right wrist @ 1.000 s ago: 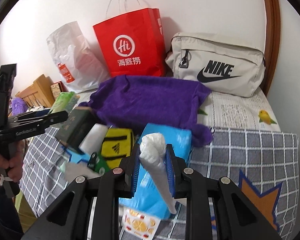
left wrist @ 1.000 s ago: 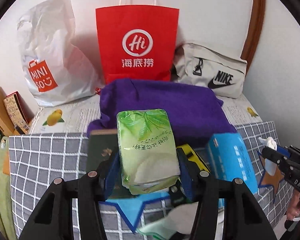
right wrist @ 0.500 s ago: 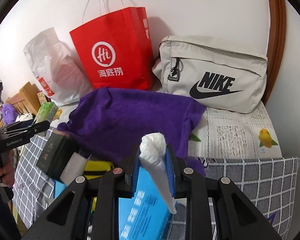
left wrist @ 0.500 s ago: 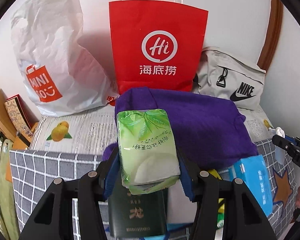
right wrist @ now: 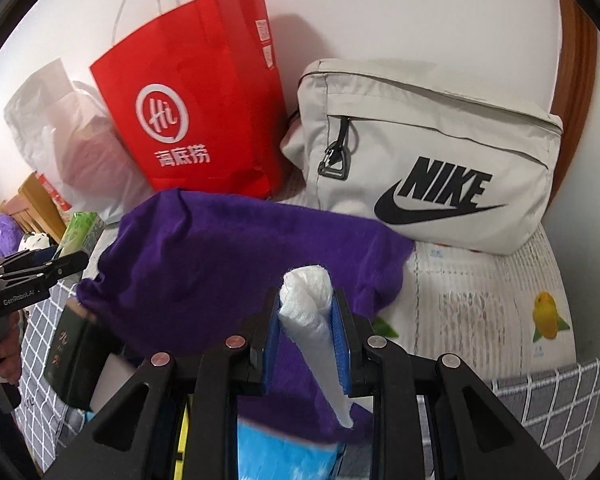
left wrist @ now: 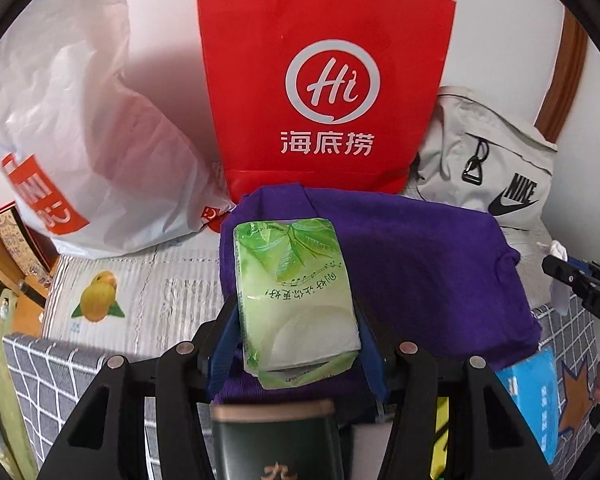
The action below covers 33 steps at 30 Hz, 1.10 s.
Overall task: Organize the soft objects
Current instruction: 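Carry the green pack onto the purple towel with the left gripper while the right gripper carries the tissue there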
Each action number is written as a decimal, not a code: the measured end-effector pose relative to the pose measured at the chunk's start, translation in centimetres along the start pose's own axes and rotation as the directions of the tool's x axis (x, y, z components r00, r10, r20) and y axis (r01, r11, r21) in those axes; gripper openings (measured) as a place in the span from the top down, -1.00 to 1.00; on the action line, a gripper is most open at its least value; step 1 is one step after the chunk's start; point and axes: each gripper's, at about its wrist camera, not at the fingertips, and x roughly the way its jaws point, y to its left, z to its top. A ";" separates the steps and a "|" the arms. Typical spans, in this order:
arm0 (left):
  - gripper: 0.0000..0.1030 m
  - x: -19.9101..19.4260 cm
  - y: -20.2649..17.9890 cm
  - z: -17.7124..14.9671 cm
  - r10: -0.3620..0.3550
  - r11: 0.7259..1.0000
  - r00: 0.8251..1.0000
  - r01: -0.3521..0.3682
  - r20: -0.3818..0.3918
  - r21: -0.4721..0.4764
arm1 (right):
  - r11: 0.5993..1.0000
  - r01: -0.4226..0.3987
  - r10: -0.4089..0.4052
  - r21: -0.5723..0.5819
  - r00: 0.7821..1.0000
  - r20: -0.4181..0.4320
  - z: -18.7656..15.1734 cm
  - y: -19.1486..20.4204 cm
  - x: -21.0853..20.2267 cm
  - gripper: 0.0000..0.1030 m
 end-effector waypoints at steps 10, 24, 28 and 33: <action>-0.01 3.9 0.5 2.2 -0.013 1.000 0.999 0.013 -0.048 0.013 | 1.000 -0.014 0.014 -0.003 0.995 -0.094 2.0 -0.5 5.8 0.52; -0.02 8.8 0.5 3.5 -0.030 0.999 0.988 0.031 -0.152 0.008 | 1.000 0.018 -0.021 -0.016 0.980 -0.198 2.0 -1.1 11.0 0.52; -0.03 9.6 0.3 3.7 -0.033 0.999 0.985 0.035 -0.168 0.012 | 1.000 0.016 -0.018 -0.010 0.975 -0.222 1.6 -1.4 11.7 0.52; -0.04 10.6 0.1 3.8 -0.006 0.999 0.982 0.012 -0.187 0.033 | 1.000 0.011 -0.011 -0.003 0.970 -0.241 1.7 -1.2 12.6 0.52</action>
